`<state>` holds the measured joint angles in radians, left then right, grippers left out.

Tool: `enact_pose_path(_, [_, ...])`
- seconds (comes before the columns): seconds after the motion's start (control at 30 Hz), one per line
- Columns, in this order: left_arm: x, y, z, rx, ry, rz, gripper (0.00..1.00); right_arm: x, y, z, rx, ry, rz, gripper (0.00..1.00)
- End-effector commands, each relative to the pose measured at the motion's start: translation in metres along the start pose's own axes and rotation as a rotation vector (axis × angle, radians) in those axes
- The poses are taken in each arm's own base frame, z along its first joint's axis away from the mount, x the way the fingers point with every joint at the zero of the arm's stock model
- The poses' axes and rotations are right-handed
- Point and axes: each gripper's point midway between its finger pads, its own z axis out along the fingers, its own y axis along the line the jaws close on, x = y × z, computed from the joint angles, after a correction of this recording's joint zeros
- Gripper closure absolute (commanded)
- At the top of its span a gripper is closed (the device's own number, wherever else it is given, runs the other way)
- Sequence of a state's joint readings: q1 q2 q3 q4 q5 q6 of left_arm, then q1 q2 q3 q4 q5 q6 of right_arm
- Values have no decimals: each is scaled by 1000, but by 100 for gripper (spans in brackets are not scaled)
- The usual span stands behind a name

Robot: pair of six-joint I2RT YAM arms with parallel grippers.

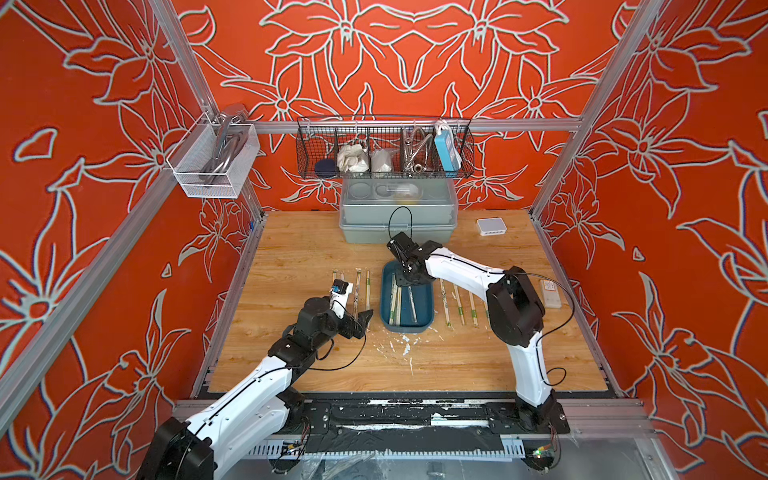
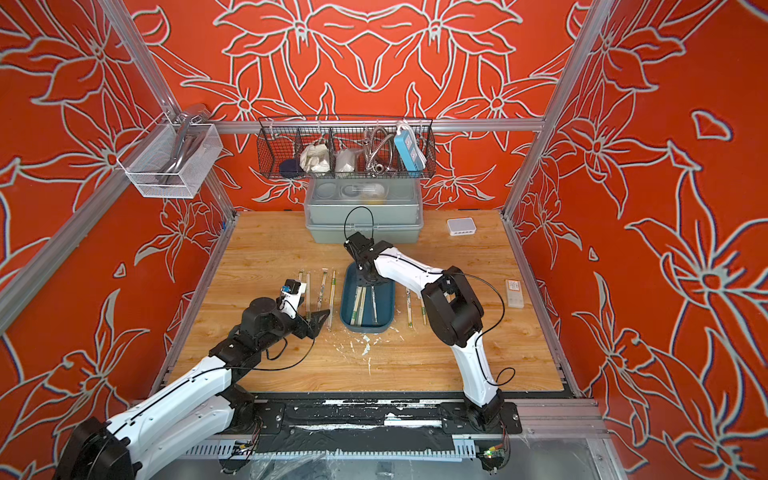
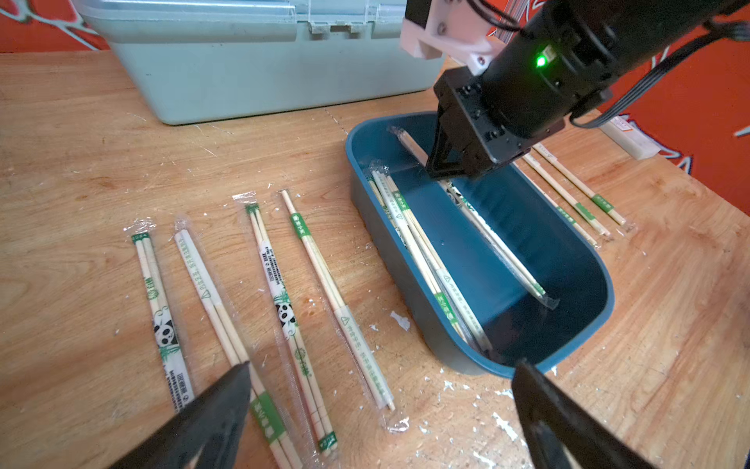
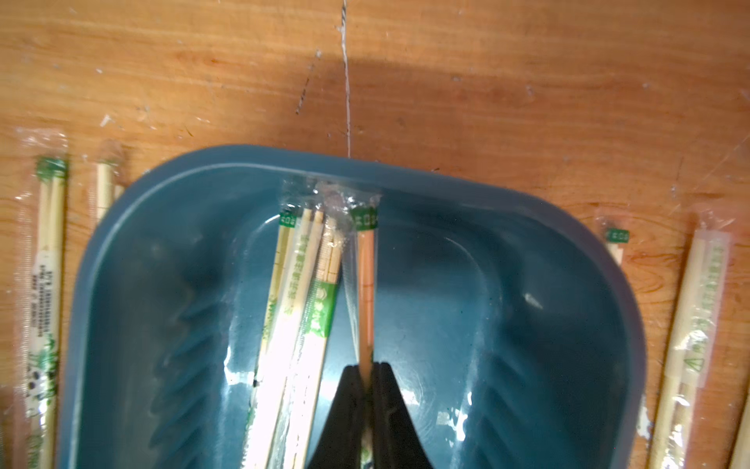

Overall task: Take the paired disposable chopsticks out of the storage box
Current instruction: Pick up the paired disposable chopsticks from the storage box, then place the paired disposable chopsticks at the center of the board.

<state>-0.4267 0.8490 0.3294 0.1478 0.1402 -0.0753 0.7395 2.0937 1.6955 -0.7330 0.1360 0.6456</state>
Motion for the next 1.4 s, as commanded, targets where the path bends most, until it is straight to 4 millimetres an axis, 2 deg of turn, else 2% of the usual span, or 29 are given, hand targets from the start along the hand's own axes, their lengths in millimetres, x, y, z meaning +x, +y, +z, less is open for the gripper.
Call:
enact_pose_path(0.0, [-13, -5, 1, 19, -20, 2, 0, -5, -8, -16, 6, -28, 3, 92])
enact_pose_path(0.33, [-18, -3, -6, 5, -76, -15, 0, -22, -11, -55, -43, -105, -8, 92])
enact_pose_path(0.47, [-19, -4, -6, 11, -82, -13, 0, -30, -20, -75, -65, -124, -8, 92])
enact_pose_path(0.53, [-18, -5, -5, 16, -76, -12, 0, -33, -32, -84, -58, -132, -7, 92])
enact_pose_path(0.63, [-17, -6, -4, 23, -64, -11, 0, -33, -56, -90, -64, -116, -5, 92])
enact_pose_path(0.73, [-16, -6, -2, 26, -56, -12, 0, -32, -89, -90, -60, -108, -15, 92])
enact_pose_path(0.97, [-15, -7, -1, 33, -54, -15, 0, -16, -182, -77, 47, -70, -44, 92])
enact_pose_path(1.07, [-15, -7, 0, 35, -50, -14, 0, -9, -214, -66, 75, -51, -18, 91])
enact_pose_path(1.27, [-13, -10, 2, 49, -41, -14, 0, 5, -254, -37, 95, 7, -11, 91])
enact_pose_path(1.37, [-12, -10, 4, 51, -38, -17, 0, 5, -269, -28, 73, -3, 12, 90])
